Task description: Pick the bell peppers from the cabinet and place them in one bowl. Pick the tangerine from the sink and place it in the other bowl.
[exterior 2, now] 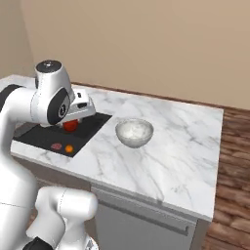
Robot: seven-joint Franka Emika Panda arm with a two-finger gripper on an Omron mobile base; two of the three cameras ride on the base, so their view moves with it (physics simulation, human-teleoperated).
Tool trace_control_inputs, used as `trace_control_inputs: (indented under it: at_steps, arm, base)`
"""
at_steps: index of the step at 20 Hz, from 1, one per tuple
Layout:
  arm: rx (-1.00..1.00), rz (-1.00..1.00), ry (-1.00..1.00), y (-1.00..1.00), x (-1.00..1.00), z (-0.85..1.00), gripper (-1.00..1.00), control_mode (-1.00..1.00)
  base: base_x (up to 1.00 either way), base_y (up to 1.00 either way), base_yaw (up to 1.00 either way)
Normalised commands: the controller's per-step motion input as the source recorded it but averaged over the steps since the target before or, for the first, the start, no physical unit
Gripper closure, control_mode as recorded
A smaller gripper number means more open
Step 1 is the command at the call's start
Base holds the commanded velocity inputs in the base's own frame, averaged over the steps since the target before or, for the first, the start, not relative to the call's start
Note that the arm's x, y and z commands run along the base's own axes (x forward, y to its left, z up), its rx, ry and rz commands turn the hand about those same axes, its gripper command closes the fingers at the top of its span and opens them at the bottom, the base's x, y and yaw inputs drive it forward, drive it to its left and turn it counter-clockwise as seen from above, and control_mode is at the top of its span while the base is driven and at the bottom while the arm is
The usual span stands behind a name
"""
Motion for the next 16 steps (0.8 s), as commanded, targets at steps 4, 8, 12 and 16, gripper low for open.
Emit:
trace_control_inputs:
  at_steps: [4, 8, 12, 16]
  arm:
    - [0.00, 0.00, 0.00, 0.00, 0.00, 0.00, 1.00, 1.00]
    - [0.00, 0.00, 0.00, 0.00, 0.00, 0.00, 1.00, 1.00]
    - [0.00, 0.00, 0.00, 0.00, 0.00, 0.00, 1.00, 1.00]
    - [0.00, 0.00, 0.00, 0.00, 0.00, 0.00, 1.00, 1.00]
  base:
    - [0.01, -0.29, -0.45]
    - [0.04, -0.11, -0.49]
    - [0.00, -0.01, -0.48]
    - [0.04, 0.07, -0.37]
